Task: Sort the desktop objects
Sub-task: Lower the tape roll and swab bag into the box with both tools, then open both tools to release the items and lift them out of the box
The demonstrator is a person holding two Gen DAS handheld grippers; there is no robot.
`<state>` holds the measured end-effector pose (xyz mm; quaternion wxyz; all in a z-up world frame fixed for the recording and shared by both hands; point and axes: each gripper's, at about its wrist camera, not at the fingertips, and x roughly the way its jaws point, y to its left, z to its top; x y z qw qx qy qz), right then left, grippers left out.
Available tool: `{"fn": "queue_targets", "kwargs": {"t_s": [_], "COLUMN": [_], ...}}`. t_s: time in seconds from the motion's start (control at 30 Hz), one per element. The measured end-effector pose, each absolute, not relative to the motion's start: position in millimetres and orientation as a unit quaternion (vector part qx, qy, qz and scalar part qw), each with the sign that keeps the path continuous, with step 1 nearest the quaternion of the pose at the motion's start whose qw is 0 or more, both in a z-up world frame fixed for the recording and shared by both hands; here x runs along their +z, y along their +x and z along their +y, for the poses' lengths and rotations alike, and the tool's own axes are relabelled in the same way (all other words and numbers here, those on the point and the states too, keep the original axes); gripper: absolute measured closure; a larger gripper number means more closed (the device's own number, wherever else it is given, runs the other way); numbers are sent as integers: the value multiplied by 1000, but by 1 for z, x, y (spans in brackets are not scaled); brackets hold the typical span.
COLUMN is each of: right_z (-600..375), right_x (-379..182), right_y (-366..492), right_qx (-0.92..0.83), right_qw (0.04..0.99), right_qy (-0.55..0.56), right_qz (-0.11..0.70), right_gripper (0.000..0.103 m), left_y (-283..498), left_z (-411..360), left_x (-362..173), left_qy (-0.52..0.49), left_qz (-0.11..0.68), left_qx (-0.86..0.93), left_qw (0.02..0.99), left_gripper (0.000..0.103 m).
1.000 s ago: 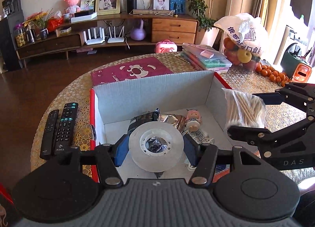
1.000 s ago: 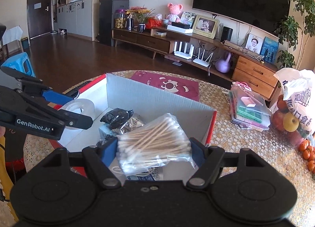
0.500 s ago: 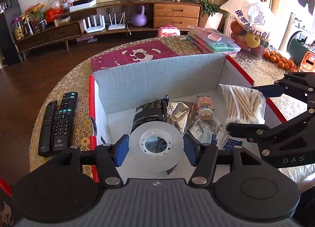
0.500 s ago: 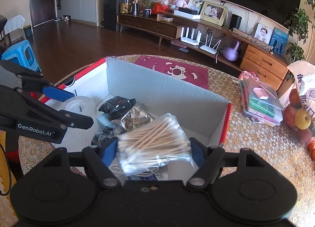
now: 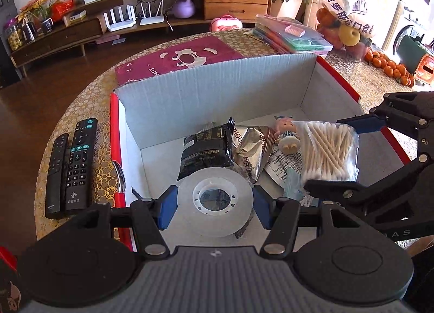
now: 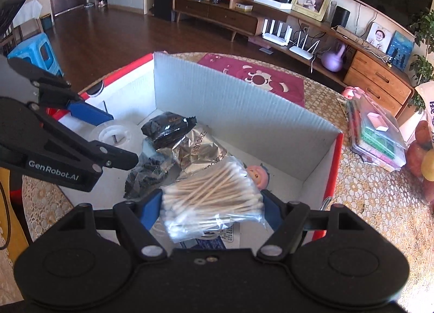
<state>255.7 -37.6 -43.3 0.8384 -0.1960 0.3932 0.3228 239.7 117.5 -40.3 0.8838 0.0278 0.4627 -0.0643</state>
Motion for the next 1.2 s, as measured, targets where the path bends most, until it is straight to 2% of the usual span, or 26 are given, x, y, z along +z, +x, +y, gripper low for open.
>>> {"fn": "queue_targets", "kwargs": {"t_s": [0.33, 0.67, 0.73, 1.2], "right_z": [-39, -49, -52, -66], "right_x": [-52, -49, -47, -22], "right_y": [269, 268, 267, 245], "right_qx": [314, 313, 316, 321], "right_qw": [828, 830, 832, 843], "right_qy": [-160, -142, -137, -128], "right_qz": [437, 438, 435, 412], "right_gripper": [26, 22, 20, 20], "left_y": [250, 253, 252, 235], "left_z": [114, 107, 107, 100], "left_x": [-45, -47, -46, -26], "left_qy": [42, 71, 73, 62], "left_qz": [480, 488, 485, 467], "left_qx": [-70, -72, -66, -68], "left_qw": [874, 867, 869, 879], "left_gripper": [45, 44, 36, 36]}}
